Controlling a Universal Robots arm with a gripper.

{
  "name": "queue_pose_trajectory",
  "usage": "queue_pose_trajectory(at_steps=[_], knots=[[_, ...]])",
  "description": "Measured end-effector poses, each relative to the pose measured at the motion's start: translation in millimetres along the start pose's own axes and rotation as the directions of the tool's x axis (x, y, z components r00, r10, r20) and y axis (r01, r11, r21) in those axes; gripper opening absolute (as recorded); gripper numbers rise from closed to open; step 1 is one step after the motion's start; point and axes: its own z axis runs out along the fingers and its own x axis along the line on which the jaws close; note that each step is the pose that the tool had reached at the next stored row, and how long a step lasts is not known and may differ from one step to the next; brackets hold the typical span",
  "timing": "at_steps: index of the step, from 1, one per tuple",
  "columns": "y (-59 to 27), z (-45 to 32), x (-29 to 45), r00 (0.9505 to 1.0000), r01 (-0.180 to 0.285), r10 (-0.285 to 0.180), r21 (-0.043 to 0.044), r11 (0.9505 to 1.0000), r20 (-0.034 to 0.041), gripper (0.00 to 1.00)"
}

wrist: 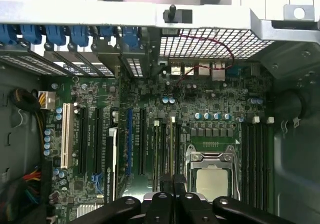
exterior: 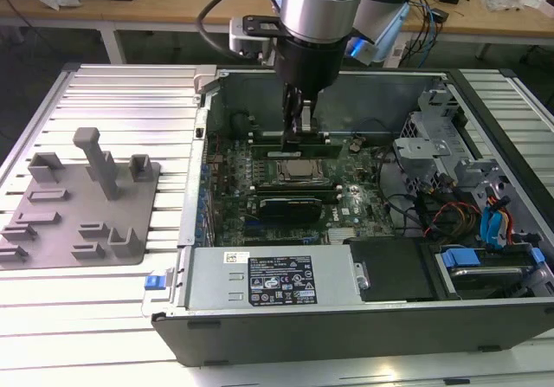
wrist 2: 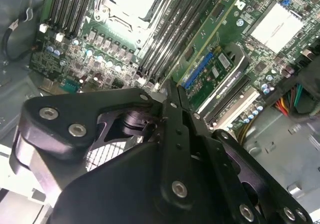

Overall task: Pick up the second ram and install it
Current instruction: 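Pick up the second ram and move it above second insertion slot, then insert the second ram into the second slot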

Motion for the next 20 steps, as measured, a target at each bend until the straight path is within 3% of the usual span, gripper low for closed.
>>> queue_pose_trajectory(at_steps=[11, 20], knots=[[-3.5, 22.2, -3.5, 1.0000, -0.001, 0.001, 0.0000, 1.0000, -0.0008, 0.09], [-3.5, 23.0, -3.5, 1.0000, -0.001, 0.001, 0.0000, 1.0000, -0.0008, 0.09]])
